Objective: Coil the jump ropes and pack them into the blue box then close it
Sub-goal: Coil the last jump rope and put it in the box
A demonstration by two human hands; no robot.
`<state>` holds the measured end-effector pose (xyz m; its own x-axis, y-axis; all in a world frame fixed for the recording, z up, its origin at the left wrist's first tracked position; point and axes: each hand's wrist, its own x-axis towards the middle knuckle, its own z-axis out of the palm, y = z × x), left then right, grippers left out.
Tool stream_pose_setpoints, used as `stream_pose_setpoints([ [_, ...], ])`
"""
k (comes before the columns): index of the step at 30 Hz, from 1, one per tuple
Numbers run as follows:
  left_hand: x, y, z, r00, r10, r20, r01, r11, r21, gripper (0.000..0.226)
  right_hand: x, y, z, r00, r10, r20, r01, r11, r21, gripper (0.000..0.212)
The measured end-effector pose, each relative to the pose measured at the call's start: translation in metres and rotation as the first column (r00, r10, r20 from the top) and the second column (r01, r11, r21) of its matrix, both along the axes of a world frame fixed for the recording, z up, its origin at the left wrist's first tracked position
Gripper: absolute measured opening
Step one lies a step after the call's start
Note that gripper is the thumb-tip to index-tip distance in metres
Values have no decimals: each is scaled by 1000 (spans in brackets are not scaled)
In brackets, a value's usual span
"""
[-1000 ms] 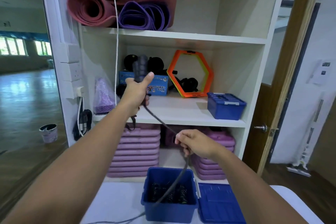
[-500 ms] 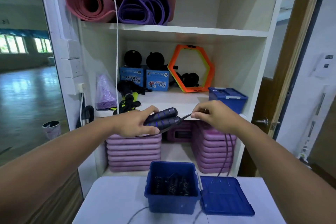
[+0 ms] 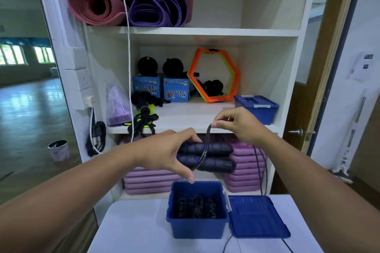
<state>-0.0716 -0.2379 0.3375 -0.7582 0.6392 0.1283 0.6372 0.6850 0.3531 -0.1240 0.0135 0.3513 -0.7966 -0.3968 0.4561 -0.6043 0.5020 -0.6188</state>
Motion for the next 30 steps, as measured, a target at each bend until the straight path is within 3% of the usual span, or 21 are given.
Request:
stream_pose_setpoints([
  [4,12,0,11,999,-31,19,26,975,222,64,1,2,-34,987,64,145,-34,978,-205,27],
  [7,13,1,12,991,-86,107,37,917,397,60,-3,-7,-70,983,-69,167,98,981,-168,33],
  [10,2,4,5,987,-65,150,-13,883,469,61,4,-21,-85,962,5,273,52,978,-203,34],
  [15,-26,-6,3,984,132,121,-177,822,542,57,11,-30,-87,980,68,185,-60,997,-46,29],
  [18,-46,-7,6,934,357,15,-304,773,557,52,16,-31,-88,989,57,137,-80,982,169,37],
  [22,-69,-21,10,831,528,-176,-430,810,400,63,27,-29,-68,995,88,38,-94,972,215,21],
  [26,-71,-23,4,879,384,-283,-363,923,124,63,25,-25,-37,989,49,-137,-7,957,291,17],
  [30,-52,-8,1,929,226,-292,-263,961,-91,67,22,-17,-11,974,11,-226,45,970,240,17],
])
